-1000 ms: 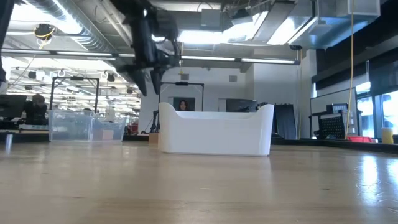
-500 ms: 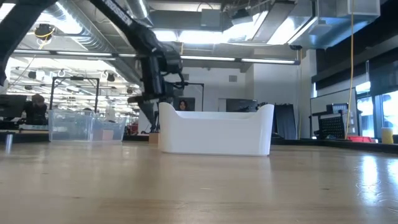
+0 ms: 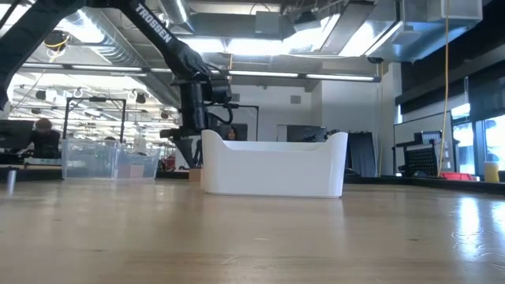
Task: Sort & place blocks by color
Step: Put the top light brown block into the transparent bin
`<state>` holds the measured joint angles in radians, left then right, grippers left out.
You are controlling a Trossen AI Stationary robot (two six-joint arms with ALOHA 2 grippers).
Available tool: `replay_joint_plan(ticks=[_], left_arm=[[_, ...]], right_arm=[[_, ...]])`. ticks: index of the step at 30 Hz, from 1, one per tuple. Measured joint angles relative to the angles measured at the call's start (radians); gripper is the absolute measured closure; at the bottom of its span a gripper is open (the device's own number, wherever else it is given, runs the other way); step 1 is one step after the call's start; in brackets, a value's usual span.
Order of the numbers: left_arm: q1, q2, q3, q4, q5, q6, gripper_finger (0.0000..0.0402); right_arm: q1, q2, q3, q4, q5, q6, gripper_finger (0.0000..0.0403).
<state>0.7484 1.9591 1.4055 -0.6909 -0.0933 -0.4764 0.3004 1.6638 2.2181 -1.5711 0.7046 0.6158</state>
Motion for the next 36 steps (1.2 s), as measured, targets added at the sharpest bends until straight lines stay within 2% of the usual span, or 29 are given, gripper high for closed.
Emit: replay_joint_plan(ticks=[13,17,28,36], left_arm=[[0.001,0.000,0.000,0.010,-0.024,-0.032,0.0214],[0.001,0.000,0.000,0.057,-0.018,-0.043,0.0214],[0.009,0.002,0.000,0.049,-0.050,-0.072,0.0214],[0.012,0.082,0.002,0.062,0.018,-0.105,0.0214]], right_arm=[[-0.016,0.000,0.000,0.000,-0.027,-0.075,0.0352],[-0.016,0.000,0.000,0.000,-0.027,-0.079,0.0352],[-0.016,0.000,0.000,0.000,-0.028,-0.081,0.0352],[-0.016,0.000,0.000,0.000,-0.028,-0.096,0.0352]])
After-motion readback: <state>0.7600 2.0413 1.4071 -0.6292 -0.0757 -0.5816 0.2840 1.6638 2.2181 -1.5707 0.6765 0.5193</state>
